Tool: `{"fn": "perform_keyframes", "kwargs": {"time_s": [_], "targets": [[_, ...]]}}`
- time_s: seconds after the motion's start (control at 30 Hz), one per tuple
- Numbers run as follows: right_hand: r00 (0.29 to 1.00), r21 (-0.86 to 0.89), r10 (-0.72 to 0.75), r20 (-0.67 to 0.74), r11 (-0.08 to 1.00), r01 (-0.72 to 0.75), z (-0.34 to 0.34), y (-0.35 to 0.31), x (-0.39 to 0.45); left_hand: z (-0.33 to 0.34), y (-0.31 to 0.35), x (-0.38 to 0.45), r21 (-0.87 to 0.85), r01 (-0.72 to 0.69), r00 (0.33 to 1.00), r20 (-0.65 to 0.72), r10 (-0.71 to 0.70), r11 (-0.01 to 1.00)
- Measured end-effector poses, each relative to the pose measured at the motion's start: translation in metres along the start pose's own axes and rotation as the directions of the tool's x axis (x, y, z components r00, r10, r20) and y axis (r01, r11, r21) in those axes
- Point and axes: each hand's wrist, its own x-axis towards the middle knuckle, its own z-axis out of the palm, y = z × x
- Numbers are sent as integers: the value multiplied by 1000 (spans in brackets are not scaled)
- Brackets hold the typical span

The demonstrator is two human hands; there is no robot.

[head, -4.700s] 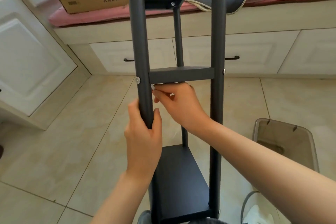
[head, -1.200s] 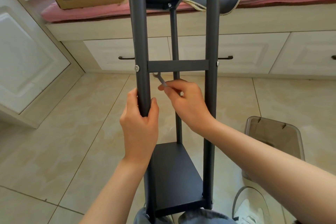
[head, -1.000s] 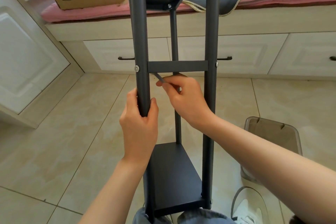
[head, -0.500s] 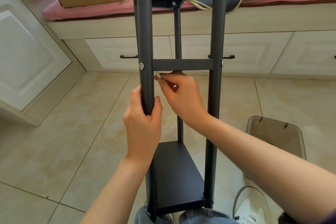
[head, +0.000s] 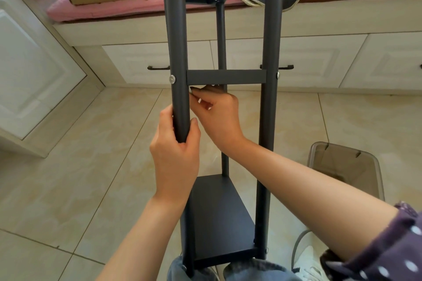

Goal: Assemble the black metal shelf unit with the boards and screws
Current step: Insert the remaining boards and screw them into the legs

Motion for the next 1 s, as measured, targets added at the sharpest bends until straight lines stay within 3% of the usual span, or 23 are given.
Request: {"fn": "perform_keyframes", "kwargs": {"time_s": [0.3, 0.5, 0.7, 0.9, 1.0], "targets": [[995, 81, -8, -99, 997, 16, 19, 7, 4, -1, -3, 0, 30, 0, 1000, -2, 0, 1000], [995, 77, -30, -92, 996, 37, 22, 8, 6, -1, -5, 1, 30, -11, 1000, -2, 11, 999], [997, -11, -1, 72, 1000, 2, 4, 4, -8, -2, -6, 1, 34, -10, 1000, -1, 10, 999], [930, 43, 232, 285, 966, -254, -48, -17, -44, -3, 1, -1, 38, 4, 1000, 16, -4, 999], [907, -4, 270, 324, 959, -284, -78, -33, -59, -7, 5, -4, 46, 0, 999, 33, -2, 999]]}}
